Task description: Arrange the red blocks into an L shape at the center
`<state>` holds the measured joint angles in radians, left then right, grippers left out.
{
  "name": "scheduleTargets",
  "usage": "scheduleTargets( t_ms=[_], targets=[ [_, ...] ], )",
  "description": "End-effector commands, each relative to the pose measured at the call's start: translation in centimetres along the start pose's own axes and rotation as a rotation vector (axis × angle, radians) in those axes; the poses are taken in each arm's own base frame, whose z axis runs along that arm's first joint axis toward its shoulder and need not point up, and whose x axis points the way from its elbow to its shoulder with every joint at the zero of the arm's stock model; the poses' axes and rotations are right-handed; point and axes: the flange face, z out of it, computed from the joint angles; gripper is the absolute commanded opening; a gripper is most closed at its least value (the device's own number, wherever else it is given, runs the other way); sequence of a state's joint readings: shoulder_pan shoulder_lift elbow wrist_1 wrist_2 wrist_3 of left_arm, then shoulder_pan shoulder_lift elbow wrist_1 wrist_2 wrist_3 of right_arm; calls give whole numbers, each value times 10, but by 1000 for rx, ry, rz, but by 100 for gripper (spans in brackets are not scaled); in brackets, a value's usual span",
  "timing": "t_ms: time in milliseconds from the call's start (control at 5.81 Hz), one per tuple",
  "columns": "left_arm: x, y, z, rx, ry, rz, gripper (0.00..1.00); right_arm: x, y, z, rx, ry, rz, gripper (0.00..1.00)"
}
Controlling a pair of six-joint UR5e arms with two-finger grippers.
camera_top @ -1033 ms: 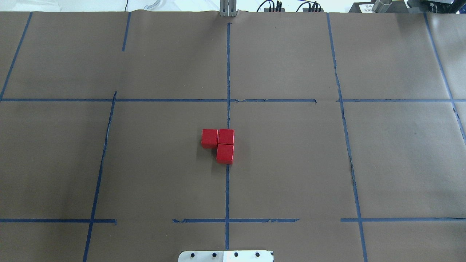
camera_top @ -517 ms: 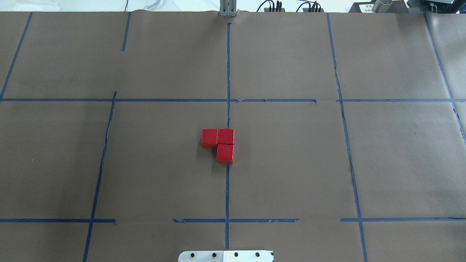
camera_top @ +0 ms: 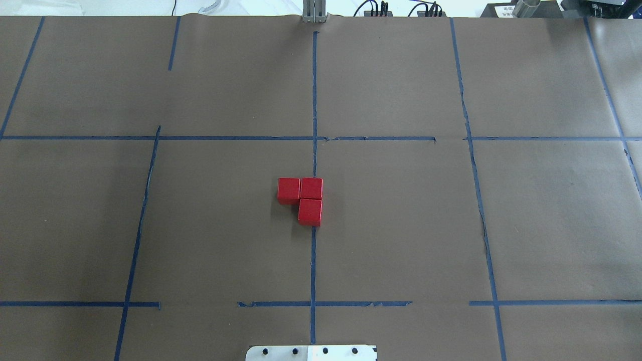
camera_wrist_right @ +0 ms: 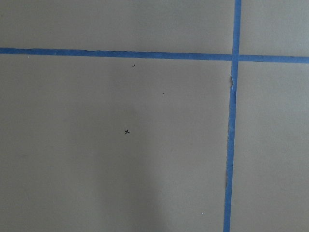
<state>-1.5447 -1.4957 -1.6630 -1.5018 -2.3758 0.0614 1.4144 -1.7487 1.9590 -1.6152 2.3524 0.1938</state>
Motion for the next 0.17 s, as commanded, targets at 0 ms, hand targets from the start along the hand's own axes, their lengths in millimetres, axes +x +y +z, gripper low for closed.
scheduleTargets(
  t_ms=[0],
  targets=[
    [0,0,0,0,0,0,100,-1,0,-1,2,-1,-4,100]
  ],
)
